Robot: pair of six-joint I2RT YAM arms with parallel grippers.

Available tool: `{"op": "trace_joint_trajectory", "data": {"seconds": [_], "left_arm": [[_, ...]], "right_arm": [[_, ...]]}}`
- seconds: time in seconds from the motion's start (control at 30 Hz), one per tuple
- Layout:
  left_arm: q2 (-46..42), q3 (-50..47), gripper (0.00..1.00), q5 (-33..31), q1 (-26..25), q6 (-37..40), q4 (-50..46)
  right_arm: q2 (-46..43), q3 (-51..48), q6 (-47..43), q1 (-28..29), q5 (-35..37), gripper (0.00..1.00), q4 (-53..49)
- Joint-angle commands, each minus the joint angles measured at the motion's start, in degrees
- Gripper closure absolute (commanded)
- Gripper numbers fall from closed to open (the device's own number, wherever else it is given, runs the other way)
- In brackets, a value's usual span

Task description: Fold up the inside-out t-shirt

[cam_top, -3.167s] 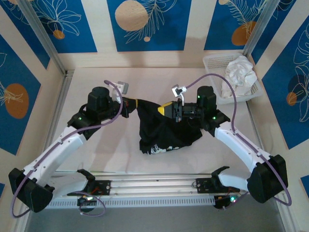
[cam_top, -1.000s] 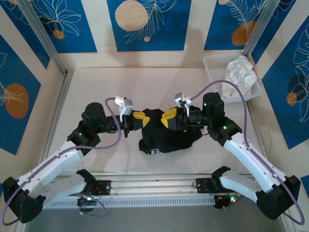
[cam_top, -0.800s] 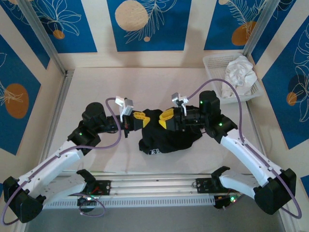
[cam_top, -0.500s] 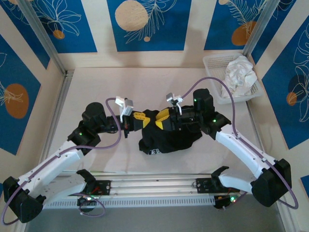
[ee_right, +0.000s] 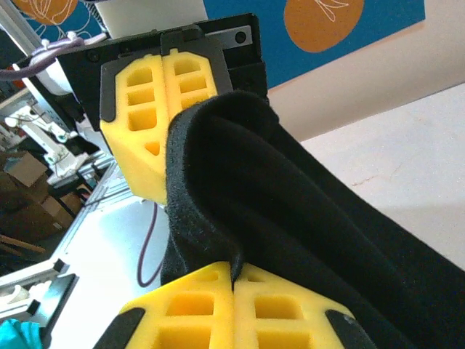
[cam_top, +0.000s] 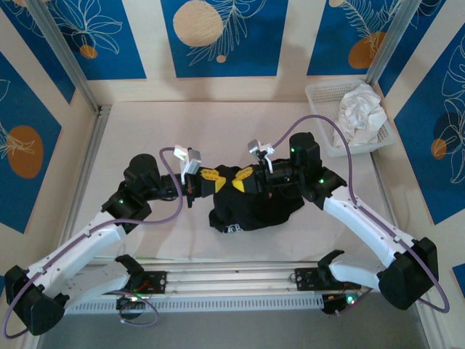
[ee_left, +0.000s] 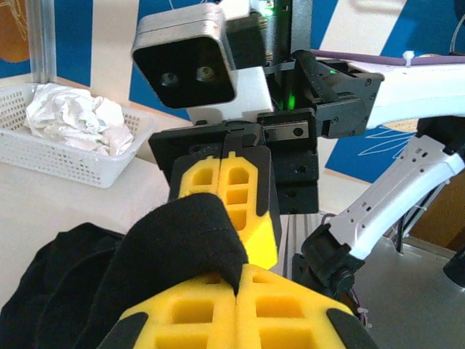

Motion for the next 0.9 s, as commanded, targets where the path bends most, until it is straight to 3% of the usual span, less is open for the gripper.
{"op": "trace_joint_trajectory", "data": {"seconds": [0.0, 0.17, 0.37, 0.5, 0.6, 0.63, 0.7, 0.83, 0.87], "left_arm": [[-0.14, 1.11, 1.00, -1.32, 0.49, 1.62, -0.49], [-0.10, 0.49, 1.00, -4.75, 0.55, 2.32, -1.62], [0.43, -5.61, 0.57, -4.16, 0.44, -0.40, 5.74], [2.84, -7.14, 0.45, -3.45, 0.32, -0.12, 7.42], [4.97, -6.83, 0.43, -4.17, 0.32, 0.96, 7.34], [5.70, -6.71, 0.44, -4.22, 0.35, 1.05, 7.73], [7.24, -5.92, 0.56, -4.31, 0.33, 1.67, 7.78], [7.88, -4.29, 0.95, -10.45, 0.32, 3.85, 3.12], [7.57, -4.12, 1.00, -13.17, 0.42, 4.16, 1.97]], "right_arm": [[-1.87, 0.58, -0.77, -0.28, -0.92, 0.98, -0.96], [-3.44, 1.71, -0.90, -1.56, 2.70, 1.00, -3.89], [-4.86, 5.58, 0.64, -2.51, 5.95, 1.00, -8.20], [-4.96, 9.16, -1.80, -1.67, 7.85, 1.00, -14.35], [-4.90, 11.46, -3.98, -1.17, 9.17, 1.00, -18.63], [-4.94, 11.85, -4.15, -1.04, 9.25, 1.00, -19.18], [-4.98, 12.89, -4.66, -0.87, 9.69, 1.00, -20.58], [-4.41, 18.09, -9.17, 0.21, 19.93, 1.00, -30.65], [-4.11, 19.44, -10.16, 0.79, 23.78, 1.00, -33.53]]}}
